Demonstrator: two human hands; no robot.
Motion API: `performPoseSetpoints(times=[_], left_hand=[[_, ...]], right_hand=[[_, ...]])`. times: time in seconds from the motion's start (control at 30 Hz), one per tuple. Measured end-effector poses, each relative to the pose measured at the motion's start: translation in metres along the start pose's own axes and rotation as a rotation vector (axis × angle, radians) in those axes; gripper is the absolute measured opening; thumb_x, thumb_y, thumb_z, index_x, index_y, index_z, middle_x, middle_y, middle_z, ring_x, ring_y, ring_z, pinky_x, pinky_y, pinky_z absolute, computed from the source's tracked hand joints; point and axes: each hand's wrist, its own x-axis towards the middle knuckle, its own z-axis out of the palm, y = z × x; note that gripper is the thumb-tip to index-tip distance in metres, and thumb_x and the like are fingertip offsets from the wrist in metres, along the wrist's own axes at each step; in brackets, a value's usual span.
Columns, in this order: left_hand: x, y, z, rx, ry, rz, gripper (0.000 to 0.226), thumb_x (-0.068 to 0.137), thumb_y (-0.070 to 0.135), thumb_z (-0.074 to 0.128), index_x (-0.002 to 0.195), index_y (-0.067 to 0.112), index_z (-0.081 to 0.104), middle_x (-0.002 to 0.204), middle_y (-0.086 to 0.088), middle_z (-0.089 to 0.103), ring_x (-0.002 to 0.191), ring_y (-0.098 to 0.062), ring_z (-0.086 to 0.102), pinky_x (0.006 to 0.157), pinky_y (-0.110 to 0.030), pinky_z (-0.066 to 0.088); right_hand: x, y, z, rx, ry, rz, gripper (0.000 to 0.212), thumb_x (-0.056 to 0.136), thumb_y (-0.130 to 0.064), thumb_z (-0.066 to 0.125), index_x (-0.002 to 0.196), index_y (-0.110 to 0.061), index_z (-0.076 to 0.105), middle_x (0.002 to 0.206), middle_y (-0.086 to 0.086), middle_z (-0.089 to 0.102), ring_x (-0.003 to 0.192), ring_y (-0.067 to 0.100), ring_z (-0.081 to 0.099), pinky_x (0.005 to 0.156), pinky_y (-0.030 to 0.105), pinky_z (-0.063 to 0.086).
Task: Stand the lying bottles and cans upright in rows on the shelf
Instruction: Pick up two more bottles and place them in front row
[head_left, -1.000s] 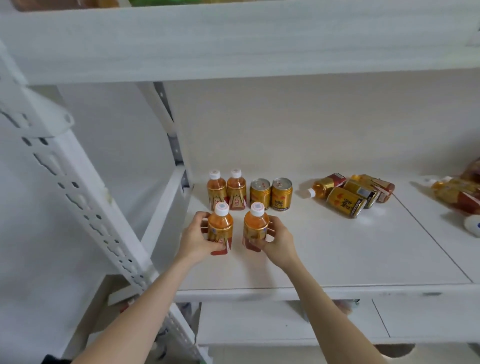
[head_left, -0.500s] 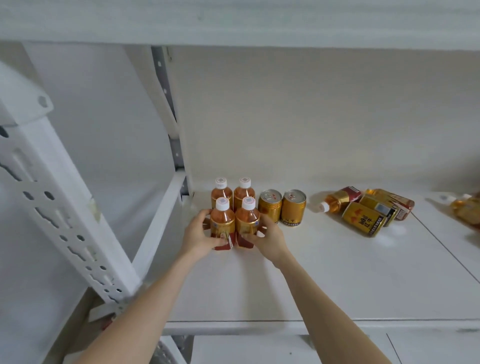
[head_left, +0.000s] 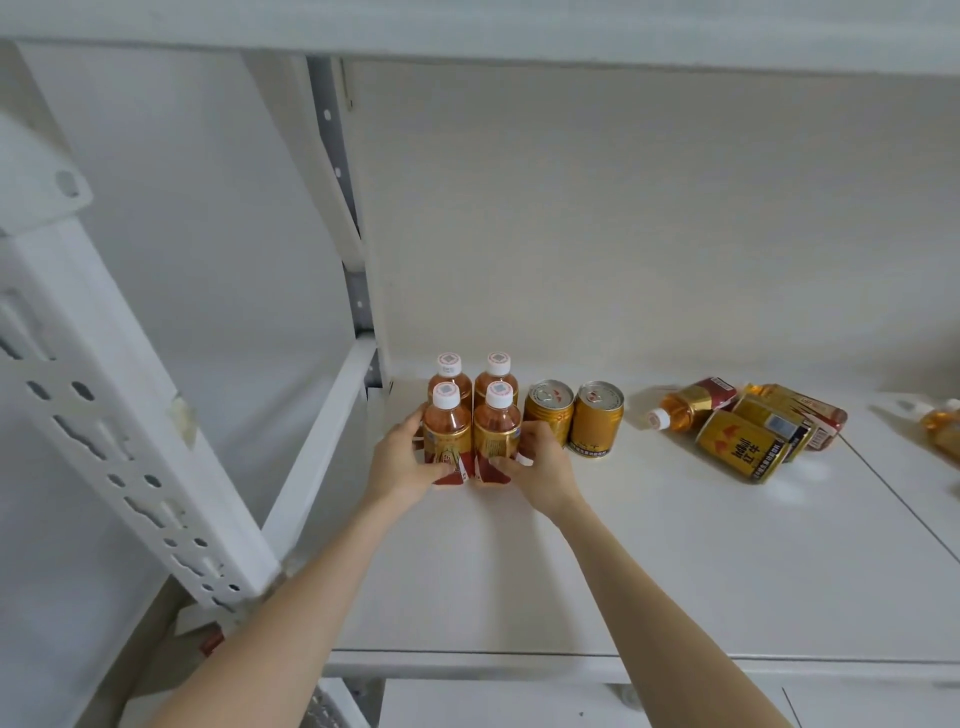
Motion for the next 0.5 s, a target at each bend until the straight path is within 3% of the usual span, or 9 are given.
performPoseSetpoints(times=[0.17, 0.23, 0.33, 0.5], left_hand=[[-0.019, 0.011, -0.006, 0.389, -0.003, 0.096, 0.080, 0.079, 0.039, 0.071, 0.144, 0.016, 0.031, 0.134, -0.012, 0.050, 0.120, -0.034, 0.050, 0.091, -0.045, 0.049], [-0.031, 0.013, -0.010, 0.539, 0.005, 0.147, 0.086, 0.082, 0.046, 0.065, 0.149, 0.013, 0.022, 0.146, -0.013, 0.039, 0.131, -0.034, 0.039, 0.100, -0.047, 0.042], [-0.050, 0.016, -0.013, 0.737, -0.011, 0.248, 0.085, 0.088, 0.054, 0.051, 0.152, 0.014, 0.012, 0.158, -0.012, 0.021, 0.144, -0.033, 0.020, 0.114, -0.050, 0.026], [-0.075, 0.031, -0.007, 0.792, -0.072, 0.366, 0.075, 0.091, 0.056, 0.044, 0.152, 0.026, 0.013, 0.162, -0.008, 0.003, 0.148, -0.030, 0.004, 0.115, -0.060, 0.013]], right_hand=[[-0.025, -0.009, -0.013, -0.383, -0.014, -0.147, 0.060, 0.084, -0.033, 0.066, 0.135, -0.018, 0.038, 0.133, 0.004, 0.056, 0.119, 0.028, 0.053, 0.087, 0.040, 0.049], [-0.040, -0.009, -0.021, -0.571, 0.020, -0.213, 0.064, 0.087, -0.040, 0.061, 0.141, -0.020, 0.032, 0.142, 0.002, 0.047, 0.126, 0.028, 0.046, 0.091, 0.043, 0.047], [-0.063, -0.006, -0.038, -0.814, 0.045, -0.228, 0.069, 0.090, -0.049, 0.050, 0.148, -0.022, 0.022, 0.156, 0.003, 0.027, 0.143, 0.026, 0.025, 0.108, 0.044, 0.032], [-0.097, 0.002, -0.069, -1.007, 0.068, -0.201, 0.071, 0.091, -0.059, 0.037, 0.149, -0.026, 0.013, 0.161, 0.006, 0.011, 0.148, 0.028, 0.008, 0.117, 0.050, 0.014]])
